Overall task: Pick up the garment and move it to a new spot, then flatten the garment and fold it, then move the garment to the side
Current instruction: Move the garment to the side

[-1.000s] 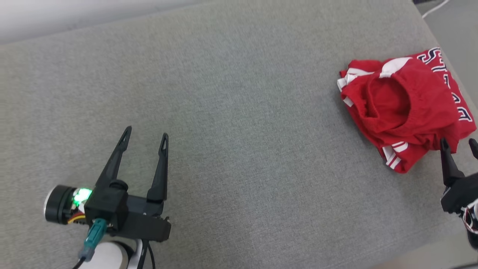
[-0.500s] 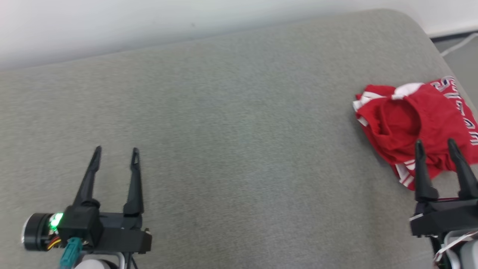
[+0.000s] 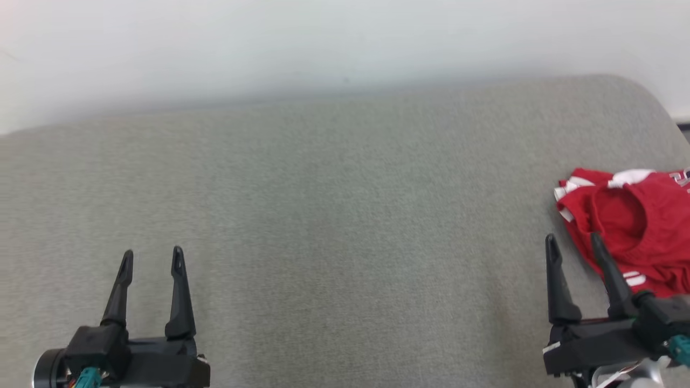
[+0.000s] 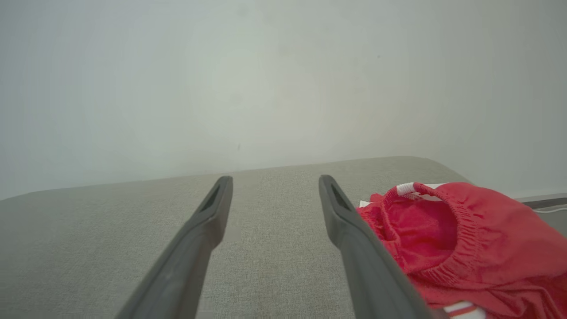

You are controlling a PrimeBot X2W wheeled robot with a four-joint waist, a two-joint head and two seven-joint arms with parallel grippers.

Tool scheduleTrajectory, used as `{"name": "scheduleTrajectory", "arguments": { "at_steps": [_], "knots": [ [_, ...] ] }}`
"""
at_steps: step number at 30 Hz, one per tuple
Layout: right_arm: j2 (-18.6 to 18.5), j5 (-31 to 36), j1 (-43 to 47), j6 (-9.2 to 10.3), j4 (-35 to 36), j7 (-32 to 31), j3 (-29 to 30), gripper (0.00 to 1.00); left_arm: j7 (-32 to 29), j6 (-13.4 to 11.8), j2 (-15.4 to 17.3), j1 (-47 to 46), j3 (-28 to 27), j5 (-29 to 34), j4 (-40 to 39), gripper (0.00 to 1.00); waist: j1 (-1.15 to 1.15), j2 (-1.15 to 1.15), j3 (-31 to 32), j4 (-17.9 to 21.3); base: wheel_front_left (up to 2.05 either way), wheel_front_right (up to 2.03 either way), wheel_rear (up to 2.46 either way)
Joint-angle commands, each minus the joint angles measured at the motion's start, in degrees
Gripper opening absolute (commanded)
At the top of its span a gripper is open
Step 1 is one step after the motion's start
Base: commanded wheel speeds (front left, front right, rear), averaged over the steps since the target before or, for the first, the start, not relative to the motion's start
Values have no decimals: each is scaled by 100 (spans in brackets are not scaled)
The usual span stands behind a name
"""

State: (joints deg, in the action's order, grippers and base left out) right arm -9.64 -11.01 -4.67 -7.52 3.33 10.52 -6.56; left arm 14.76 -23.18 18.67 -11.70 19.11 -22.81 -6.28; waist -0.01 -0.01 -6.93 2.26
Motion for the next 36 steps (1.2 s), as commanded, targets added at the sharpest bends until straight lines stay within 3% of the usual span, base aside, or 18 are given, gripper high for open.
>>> {"name": "scheduleTrajectory", "arguments": {
  "at_steps": [1,11,25,36],
  "knots": [
    [49,66,116,6,-24,-26,-7,100,43,105,-39,111,-81,5,24,100,1,1,265,-230,0,0,0],
    [143,196,444,6,-128,-205,0,100,36,798,-356,411,-510,343,542,100,1,1,639,-330,0,0,0],
    [246,331,709,6,-100,-275,103,100,36,1351,-640,472,-970,699,1037,100,1,1,774,-299,0,0,0],
    [243,368,740,6,-21,-307,-29,100,36,1589,-895,444,-1283,955,1237,100,1,1,784,-302,0,0,0]
  ]
}}
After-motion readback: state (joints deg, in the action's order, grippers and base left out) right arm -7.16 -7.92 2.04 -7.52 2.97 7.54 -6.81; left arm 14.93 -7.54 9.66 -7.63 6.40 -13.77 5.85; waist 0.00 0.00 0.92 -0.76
